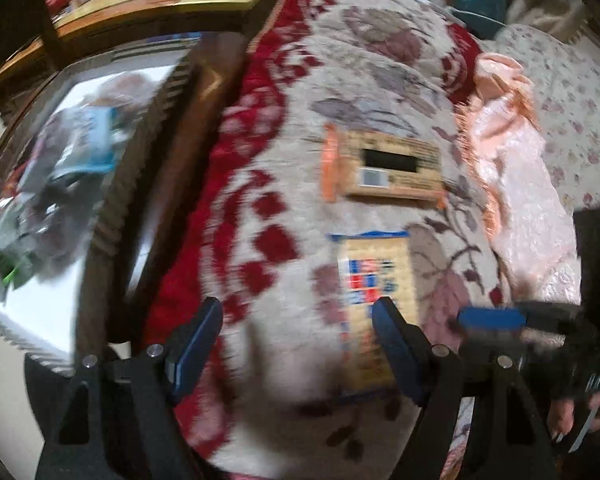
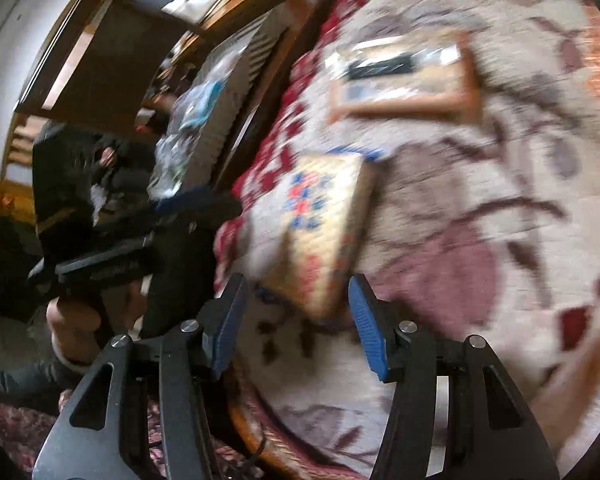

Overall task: Organize snacks
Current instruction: 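Grasp the blue-printed cracker pack with the left gripper while the right grasps the orange-edged cracker pack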

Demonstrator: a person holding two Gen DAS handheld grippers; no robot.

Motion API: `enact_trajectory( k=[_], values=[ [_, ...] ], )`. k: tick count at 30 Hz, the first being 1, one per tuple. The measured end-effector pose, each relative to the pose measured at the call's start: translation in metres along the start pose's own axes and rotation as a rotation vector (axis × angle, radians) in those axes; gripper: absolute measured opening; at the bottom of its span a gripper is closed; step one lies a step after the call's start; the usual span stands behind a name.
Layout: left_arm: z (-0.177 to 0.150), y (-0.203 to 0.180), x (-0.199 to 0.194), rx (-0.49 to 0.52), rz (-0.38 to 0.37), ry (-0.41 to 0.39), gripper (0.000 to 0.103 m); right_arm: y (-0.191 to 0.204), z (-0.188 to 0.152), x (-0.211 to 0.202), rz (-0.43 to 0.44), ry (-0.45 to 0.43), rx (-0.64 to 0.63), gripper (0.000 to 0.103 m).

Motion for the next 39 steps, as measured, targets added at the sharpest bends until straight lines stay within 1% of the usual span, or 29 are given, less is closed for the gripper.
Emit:
enact_trajectory(
  k=[1,4,5,6,9,11,12,13,14,15,16,18,20,21,22,24,25,26,28,30,32,33,34,35,37,38,39],
  values=[
    [0.0,-0.009,0.003,0.021,-0.007,0.002,0.08,-0.007,0.004,-0.008,-0.023,-0.029,0.003,0.054],
    [-0.005,-0.034,0.016,0.056,-0.025,0.034,0.08,-0.02,0.021,-0.035,-0.092,-0.121,0.012,0.067],
    [-0.007,-0.041,0.021,0.06,-0.036,0.046,0.08,-0.026,0.028,-0.045,-0.117,-0.154,0.01,0.069],
    [-0.009,-0.048,0.025,0.067,-0.043,0.057,0.08,-0.028,0.032,-0.049,-0.132,-0.169,0.005,0.069],
    [-0.015,-0.06,0.04,0.094,-0.023,0.089,0.08,-0.034,0.043,-0.055,-0.172,-0.186,-0.014,0.069],
    [-0.018,-0.063,0.05,0.108,-0.016,0.106,0.08,-0.032,0.054,-0.05,-0.221,-0.18,-0.077,0.069],
    [-0.019,-0.06,0.054,0.106,-0.003,0.109,0.077,-0.033,0.06,-0.048,-0.243,-0.174,-0.109,0.069],
    [-0.018,-0.057,0.054,0.096,-0.009,0.103,0.073,-0.032,0.065,-0.047,-0.275,-0.169,-0.16,0.07],
    [-0.016,-0.054,0.052,0.091,-0.011,0.093,0.068,-0.031,0.07,-0.045,-0.313,-0.162,-0.228,0.072],
    [-0.015,-0.05,0.051,0.095,-0.01,0.092,0.06,-0.03,0.075,-0.043,-0.34,-0.152,-0.282,0.072],
    [-0.014,-0.045,0.049,0.102,-0.007,0.093,0.058,-0.028,0.079,-0.039,-0.373,-0.133,-0.352,0.072],
    [-0.014,-0.036,0.043,0.103,-0.007,0.092,0.058,-0.026,0.085,-0.029,-0.422,-0.082,-0.487,0.072],
    [-0.016,-0.028,0.038,0.109,0.012,0.087,0.058,-0.021,0.09,-0.013,-0.473,-0.032,-0.648,0.072],
    [-0.017,-0.025,0.035,0.105,0.016,0.086,0.058,-0.017,0.092,-0.005,-0.487,-0.008,-0.737,0.072],
    [-0.018,-0.02,0.033,0.091,0.015,0.088,0.058,-0.013,0.093,0.001,-0.491,0.008,-0.793,0.072],
    [-0.02,-0.009,0.029,0.069,0.018,0.086,0.058,-0.003,0.094,0.018,-0.497,0.068,-0.944,0.076],
    [-0.02,-0.005,0.028,0.065,0.03,0.082,0.058,-0.001,0.093,0.024,-0.499,0.089,-0.99,0.085],
    [-0.019,-0.001,0.028,0.063,0.042,0.079,0.058,0.001,0.093,0.032,-0.511,0.118,-1.059,0.087],
    [-0.017,0.005,0.029,0.048,0.045,0.078,0.058,0.0,0.094,0.048,-0.539,0.174,-1.166,0.087],
    [-0.017,0.008,0.033,0.031,0.039,0.087,0.059,-0.007,0.097,0.061,-0.573,0.226,-1.201,0.087],
    [-0.015,0.009,0.037,0.019,0.04,0.084,0.064,-0.018,0.1,0.071,-0.578,0.285,-1.172,0.087],
    [-0.014,0.01,0.038,0.012,0.037,0.084,0.073,-0.021,0.101,0.073,-0.562,0.297,-1.142,0.085],
    [-0.014,0.009,0.04,0.002,0.024,0.089,0.079,-0.023,0.103,0.073,-0.534,0.292,-1.106,0.079],
    [-0.011,0.007,0.045,-0.009,0.015,0.094,0.081,-0.024,0.107,0.069,-0.509,0.265,-1.055,0.068],
    [-0.008,0.005,0.05,0.006,0.039,0.088,0.08,-0.029,0.114,0.062,-0.522,0.218,-0.998,0.058],
    [-0.007,0.003,0.052,0.026,0.052,0.081,0.079,-0.032,0.115,0.059,-0.529,0.208,-0.976,0.056],
    [-0.006,0.001,0.052,0.04,0.059,0.067,0.072,-0.034,0.115,0.056,-0.534,0.2,-0.953,0.055]
  ],
)
Point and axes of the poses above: each gripper's, at about its wrist camera, not at the fingertips, and x roughly the way its jaws point, y to its left, z to its top, the point moved 9 cm from there along x, roughly the way its jaws point, and after that the axes turned 7 degrees about -y, right-handed, at the moved point
